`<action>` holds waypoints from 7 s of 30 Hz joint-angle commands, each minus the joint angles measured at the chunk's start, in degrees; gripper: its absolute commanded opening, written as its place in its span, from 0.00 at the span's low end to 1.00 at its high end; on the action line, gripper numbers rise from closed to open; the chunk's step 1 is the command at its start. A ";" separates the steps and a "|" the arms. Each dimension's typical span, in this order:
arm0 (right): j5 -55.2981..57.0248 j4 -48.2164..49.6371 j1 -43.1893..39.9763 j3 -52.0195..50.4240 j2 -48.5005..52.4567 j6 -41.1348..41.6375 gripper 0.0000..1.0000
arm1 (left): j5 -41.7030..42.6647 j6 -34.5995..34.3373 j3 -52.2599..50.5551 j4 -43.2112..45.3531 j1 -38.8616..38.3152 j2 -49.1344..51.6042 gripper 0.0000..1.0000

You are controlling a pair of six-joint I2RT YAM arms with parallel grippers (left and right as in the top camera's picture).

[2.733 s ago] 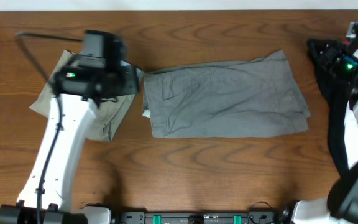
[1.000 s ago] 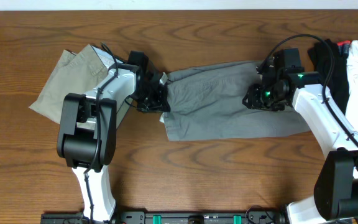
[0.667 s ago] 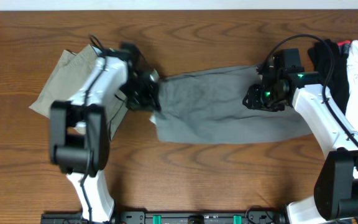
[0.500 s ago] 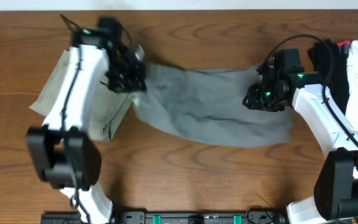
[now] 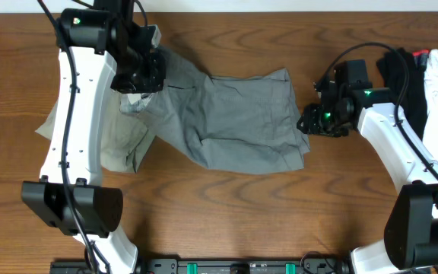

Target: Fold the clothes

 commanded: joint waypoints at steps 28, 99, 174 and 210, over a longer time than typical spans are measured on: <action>-4.85 6.71 6.73 -0.35 1.53 -2.78 0.56 | -10.29 -4.46 -9.05 2.16 14.08 11.98 0.66; 28.26 1.75 -11.04 -0.35 20.39 9.22 0.09 | 23.10 -11.85 -43.06 53.37 -11.04 16.31 0.26; -2.19 -2.71 -10.58 -0.17 -19.91 -2.14 0.18 | -28.68 -15.26 -0.33 -1.73 -20.72 -0.52 0.06; -2.16 -4.31 -10.32 -0.17 -19.91 -2.16 0.18 | -25.49 -28.74 0.09 20.72 -42.99 13.99 0.62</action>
